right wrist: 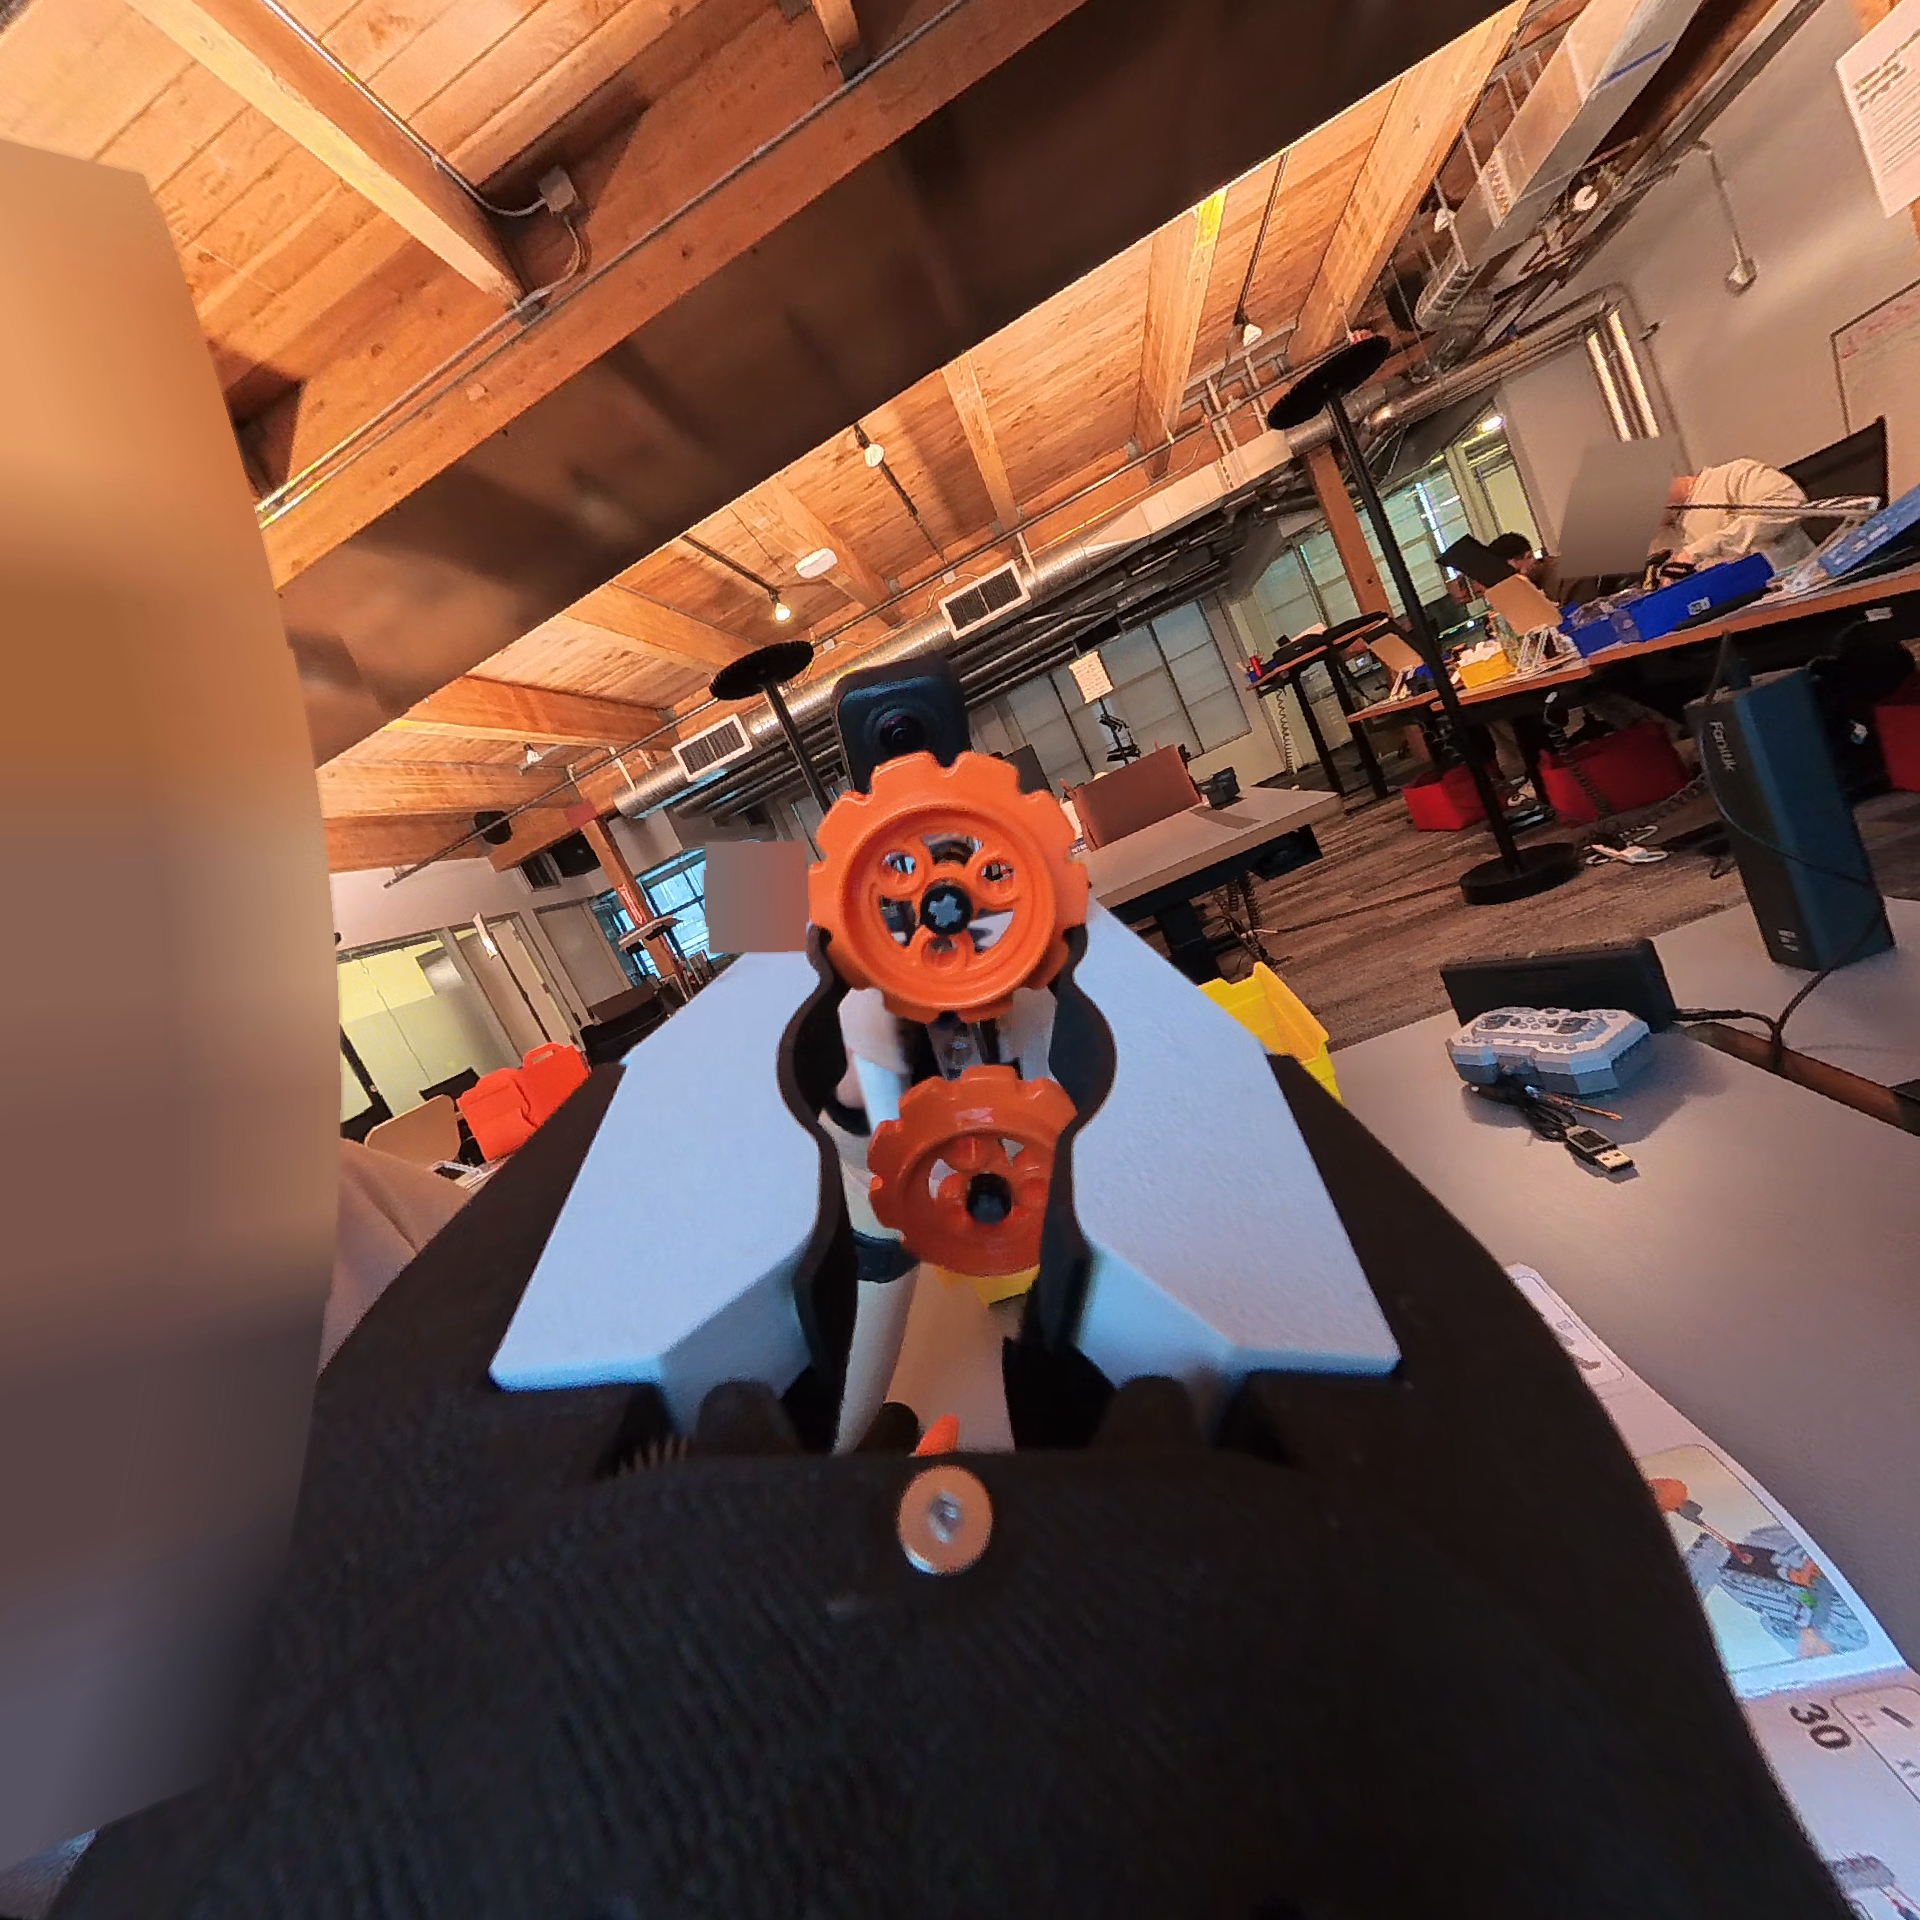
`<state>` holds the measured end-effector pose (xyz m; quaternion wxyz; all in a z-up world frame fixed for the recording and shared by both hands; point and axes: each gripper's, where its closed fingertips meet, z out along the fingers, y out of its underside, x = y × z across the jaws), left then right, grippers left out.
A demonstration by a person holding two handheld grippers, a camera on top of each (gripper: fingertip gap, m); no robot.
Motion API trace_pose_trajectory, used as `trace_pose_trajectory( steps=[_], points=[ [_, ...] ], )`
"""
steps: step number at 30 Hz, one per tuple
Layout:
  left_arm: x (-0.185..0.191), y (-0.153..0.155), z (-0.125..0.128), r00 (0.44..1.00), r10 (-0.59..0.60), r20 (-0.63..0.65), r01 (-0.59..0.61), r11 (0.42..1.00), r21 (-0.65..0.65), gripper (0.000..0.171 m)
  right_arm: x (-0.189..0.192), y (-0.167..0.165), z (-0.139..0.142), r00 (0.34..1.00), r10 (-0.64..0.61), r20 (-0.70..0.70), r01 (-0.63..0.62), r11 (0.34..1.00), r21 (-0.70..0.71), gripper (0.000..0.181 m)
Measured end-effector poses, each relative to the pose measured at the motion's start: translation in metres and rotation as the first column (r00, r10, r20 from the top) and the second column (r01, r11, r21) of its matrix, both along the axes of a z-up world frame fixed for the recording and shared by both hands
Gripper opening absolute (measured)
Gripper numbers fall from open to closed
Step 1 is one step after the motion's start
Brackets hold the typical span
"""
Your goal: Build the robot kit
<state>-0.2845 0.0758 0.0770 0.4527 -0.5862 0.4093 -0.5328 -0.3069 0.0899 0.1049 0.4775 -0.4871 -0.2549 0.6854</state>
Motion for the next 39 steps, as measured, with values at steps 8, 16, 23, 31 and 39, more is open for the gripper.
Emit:
trace_pose_trajectory(
  steps=[8, 16, 23, 31, 39],
  points=[
    [0.002, 0.001, -0.006, 1.000, 0.004, -0.030, -0.003, 0.999, 0.033, 0.006, -0.001, 0.000, -0.002, 1.000, 0.021, 0.007, -0.021, 0.999, -0.028, 0.035],
    [0.002, -0.003, -0.002, 1.000, -0.027, -0.007, 0.027, 1.000, -0.002, 0.005, -0.001, -0.002, -0.002, 0.999, 0.040, 0.000, -0.040, 0.999, -0.015, 0.035],
    [0.000, -0.001, 0.006, 1.000, 0.012, 0.023, -0.013, 1.000, 0.018, 0.005, -0.005, -0.003, -0.007, 0.998, 0.027, 0.059, -0.028, 0.999, 0.019, 0.039],
    [-0.002, 0.009, 0.010, 0.993, 0.082, 0.079, -0.083, 0.996, 0.012, 0.005, 0.011, 0.008, -0.010, 0.999, 0.003, 0.040, -0.004, 1.000, 0.030, 0.037],
    [0.013, 0.007, 0.004, 0.991, 0.055, 0.119, -0.050, 0.998, -0.047, 0.005, 0.022, 0.003, -0.013, 0.990, -0.025, 0.135, 0.006, 0.991, 0.135, 0.020]
  ],
)
